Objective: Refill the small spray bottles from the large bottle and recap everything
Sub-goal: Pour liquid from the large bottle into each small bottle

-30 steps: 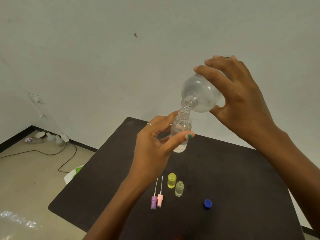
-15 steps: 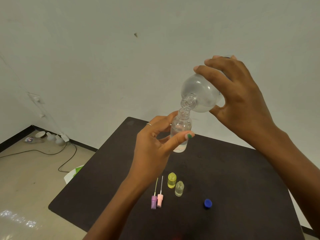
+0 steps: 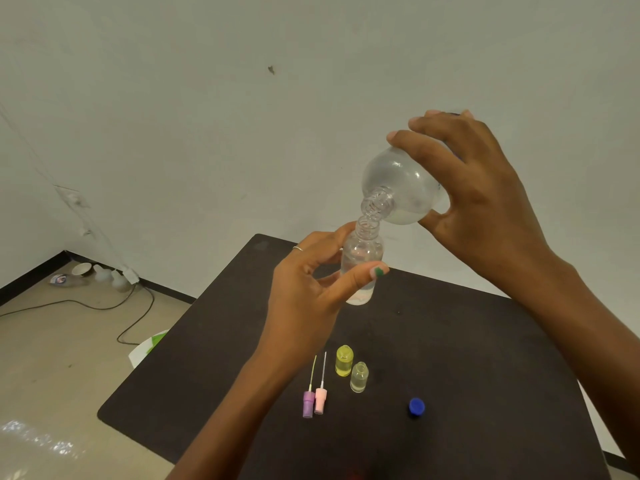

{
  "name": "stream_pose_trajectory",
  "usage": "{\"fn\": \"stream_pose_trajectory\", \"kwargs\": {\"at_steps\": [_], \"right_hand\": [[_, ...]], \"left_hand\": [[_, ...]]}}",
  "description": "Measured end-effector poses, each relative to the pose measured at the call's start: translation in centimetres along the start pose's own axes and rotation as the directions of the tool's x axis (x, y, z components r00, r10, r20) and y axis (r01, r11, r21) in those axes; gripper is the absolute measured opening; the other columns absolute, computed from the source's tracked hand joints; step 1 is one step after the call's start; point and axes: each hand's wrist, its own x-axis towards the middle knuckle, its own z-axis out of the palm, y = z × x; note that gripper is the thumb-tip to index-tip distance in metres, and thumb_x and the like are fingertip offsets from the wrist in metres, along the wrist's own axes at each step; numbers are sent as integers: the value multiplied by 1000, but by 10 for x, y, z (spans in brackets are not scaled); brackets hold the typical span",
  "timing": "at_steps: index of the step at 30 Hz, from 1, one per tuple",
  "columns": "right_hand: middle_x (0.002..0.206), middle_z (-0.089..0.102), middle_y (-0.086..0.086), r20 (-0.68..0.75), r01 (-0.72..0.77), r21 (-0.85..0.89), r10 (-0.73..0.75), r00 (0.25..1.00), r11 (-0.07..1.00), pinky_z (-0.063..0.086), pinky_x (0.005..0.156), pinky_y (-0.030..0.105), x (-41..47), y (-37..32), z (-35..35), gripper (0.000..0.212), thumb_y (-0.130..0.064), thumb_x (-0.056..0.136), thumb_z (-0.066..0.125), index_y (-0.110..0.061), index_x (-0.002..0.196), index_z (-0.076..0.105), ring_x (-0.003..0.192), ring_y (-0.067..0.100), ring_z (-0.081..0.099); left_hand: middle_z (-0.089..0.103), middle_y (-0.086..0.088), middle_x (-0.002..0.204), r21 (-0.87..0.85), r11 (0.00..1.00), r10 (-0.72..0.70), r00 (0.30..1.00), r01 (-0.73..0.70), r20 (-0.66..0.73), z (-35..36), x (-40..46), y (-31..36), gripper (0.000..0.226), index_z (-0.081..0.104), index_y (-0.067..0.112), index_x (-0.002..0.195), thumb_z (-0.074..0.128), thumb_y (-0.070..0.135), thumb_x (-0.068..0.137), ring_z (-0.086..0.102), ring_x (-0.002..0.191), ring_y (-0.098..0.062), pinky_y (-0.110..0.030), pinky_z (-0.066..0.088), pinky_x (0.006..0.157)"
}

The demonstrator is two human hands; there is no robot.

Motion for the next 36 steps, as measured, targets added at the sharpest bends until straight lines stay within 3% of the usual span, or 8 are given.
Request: {"fn": "stream_pose_trajectory", "kwargs": {"at_steps": [36], "right_hand": [[129,52,19,10,8,-5,-8,1000,1000,29,110,46,2,1,-2,65,-6,71,80,-9,129,51,124,36,45]], "left_hand": [[65,6,106,34,999,2,1000,-2,-2,1,1,0,42,63,15,118,67,25,78,57,100,2,-2,44,75]]}}
